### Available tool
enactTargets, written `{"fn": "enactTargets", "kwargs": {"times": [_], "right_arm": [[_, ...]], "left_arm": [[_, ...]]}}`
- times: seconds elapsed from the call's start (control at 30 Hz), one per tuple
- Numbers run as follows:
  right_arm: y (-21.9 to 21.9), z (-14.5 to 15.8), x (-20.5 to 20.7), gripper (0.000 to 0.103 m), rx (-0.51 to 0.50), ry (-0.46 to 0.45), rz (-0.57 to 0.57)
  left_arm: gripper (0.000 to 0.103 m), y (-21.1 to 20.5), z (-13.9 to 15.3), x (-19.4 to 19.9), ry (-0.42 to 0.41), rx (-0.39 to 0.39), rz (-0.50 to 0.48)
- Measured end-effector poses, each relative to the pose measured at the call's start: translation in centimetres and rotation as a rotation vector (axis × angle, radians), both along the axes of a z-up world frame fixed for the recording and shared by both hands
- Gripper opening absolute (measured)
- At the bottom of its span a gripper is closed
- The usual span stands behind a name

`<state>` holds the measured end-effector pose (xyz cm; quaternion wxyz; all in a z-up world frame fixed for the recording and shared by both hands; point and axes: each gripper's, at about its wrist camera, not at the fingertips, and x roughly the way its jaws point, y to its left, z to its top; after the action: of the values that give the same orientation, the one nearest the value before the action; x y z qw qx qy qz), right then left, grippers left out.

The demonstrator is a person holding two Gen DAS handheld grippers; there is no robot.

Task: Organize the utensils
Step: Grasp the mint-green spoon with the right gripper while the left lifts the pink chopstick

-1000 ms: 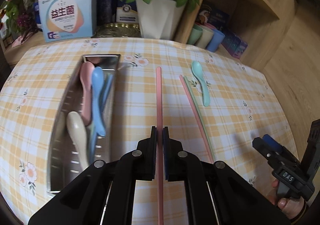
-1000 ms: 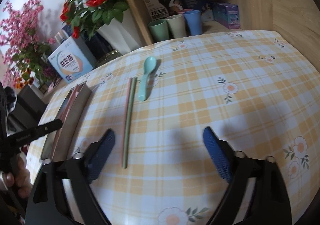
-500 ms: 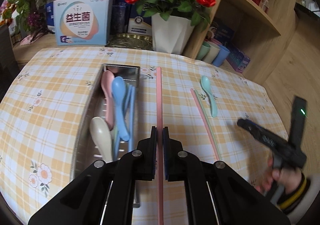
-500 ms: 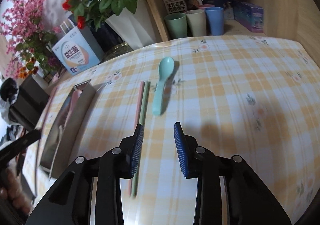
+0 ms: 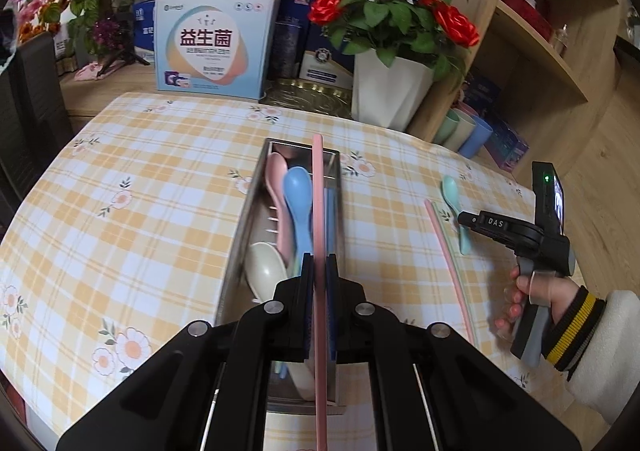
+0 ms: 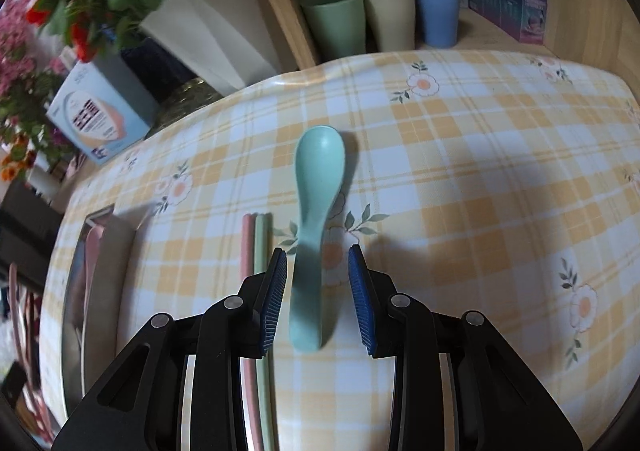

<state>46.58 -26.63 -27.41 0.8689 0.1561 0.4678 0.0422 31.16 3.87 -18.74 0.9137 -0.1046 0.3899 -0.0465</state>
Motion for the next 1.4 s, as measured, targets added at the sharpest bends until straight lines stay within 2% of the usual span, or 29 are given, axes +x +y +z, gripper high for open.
{"fn": "enactTargets", "kwargs": {"times": [0.2, 0.27, 0.37, 0.53, 0.73, 0.93, 1.1, 1.17, 1.27, 1.4], "right_arm": [[0.0, -0.7, 1.7, 0.031, 0.01, 0.044, -0.004], [0.1, -0.7, 1.9, 0.028, 0.003, 0.052, -0.002], [0.4, -0.7, 2.0, 0.015, -0.006, 0.064, 0.017], [0.5, -0.6, 0.9, 0.014, -0.018, 0.056, 0.029], [-0.1, 0.3, -2.3, 0.014, 0.043, -0.004, -0.009], [0.7, 2.0, -8.1, 0.014, 0.127, -0.086, -0.022], [0.9, 2.0, -12.2, 0.014, 0.186, -0.114, -0.046], [0.5, 1.9, -13.1, 0.014, 0.208, -0.117, -0.06], [0.1, 2.0, -13.4, 0.014, 0.185, -0.124, -0.055], [-1.0, 2.5, -13.7, 0.014, 0.197, -0.143, -0.079]], "left_arm": [[0.006, 1.1, 0.0, 0.2, 0.001, 0.006, 0.031], [0.006, 1.2, -0.1, 0.2, 0.004, 0.007, 0.036], [0.006, 1.3, -0.4, 0.3, 0.014, 0.007, 0.04], [0.006, 1.5, -0.6, 0.3, 0.021, -0.004, 0.043], [0.006, 1.4, -1.0, 0.1, 0.035, -0.02, 0.03], [0.006, 1.8, -1.3, 0.4, 0.053, -0.056, 0.031], [0.006, 2.5, -1.3, 1.3, 0.077, -0.097, 0.016], [0.006, 2.5, -1.3, 1.8, 0.089, -0.113, 0.011], [0.006, 2.4, -1.7, 2.9, 0.115, -0.135, -0.006], [0.006, 1.7, -2.4, 4.9, 0.143, -0.133, -0.029]]}}
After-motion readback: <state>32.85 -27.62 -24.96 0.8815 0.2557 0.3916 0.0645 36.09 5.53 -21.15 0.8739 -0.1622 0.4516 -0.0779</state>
